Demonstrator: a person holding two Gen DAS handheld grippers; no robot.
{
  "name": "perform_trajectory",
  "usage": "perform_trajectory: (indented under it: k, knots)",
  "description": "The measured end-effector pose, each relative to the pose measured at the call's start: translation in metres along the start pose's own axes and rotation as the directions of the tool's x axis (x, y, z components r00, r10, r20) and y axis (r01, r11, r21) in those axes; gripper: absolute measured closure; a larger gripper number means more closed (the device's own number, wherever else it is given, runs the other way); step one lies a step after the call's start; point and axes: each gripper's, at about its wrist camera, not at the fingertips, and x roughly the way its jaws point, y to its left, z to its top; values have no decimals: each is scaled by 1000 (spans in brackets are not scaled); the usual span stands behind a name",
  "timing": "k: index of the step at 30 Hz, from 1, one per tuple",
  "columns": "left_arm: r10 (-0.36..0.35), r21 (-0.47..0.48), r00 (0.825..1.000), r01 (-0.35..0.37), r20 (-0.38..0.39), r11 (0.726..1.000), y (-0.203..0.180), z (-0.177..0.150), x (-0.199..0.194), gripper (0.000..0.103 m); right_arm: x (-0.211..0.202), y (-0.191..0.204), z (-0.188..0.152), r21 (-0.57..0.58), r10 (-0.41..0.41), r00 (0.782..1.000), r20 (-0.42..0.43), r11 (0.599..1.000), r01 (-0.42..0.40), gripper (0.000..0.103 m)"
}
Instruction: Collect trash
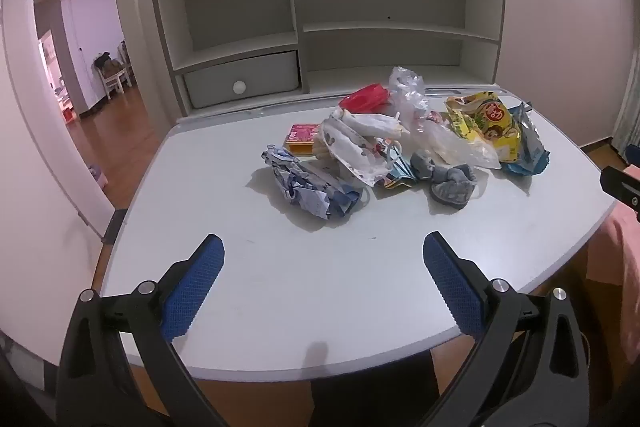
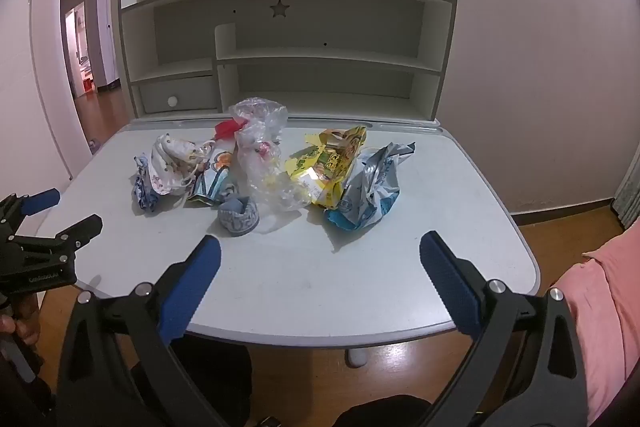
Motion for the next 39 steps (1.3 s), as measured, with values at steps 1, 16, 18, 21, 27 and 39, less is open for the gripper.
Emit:
perform_trajectory:
  k: [1,16,18,21,27,39]
  knots:
    - [-4,-3,1000,4,-1,1000,0,0,0,6,0,0,0,0,1,1000,-2,1000,-1,7]
    - [-5,-13,1000,5,2,1000,4,-2,6,6,-1,2,0,2,4,1000,1,1000,-4,7]
    - [-1,-15,1000,1,3,1000,4,-1,6,6,-1,2,0,1,4,1000,0,1000,-4,7]
    - [0,-24,1000,0,1,1000,6,-1,2,6,-1,2,0,0,4,1000,0,1000,-4,7]
    - [0,-24,1000,0,0,1000,7,-1,3,6,-2,3,0,-1,3,1000,1,1000,-3,7]
    - [-2,-25,1000,2,0,1000,7,-1,4,6,-3,7,0,-3,7,1000,1,1000,-7,7]
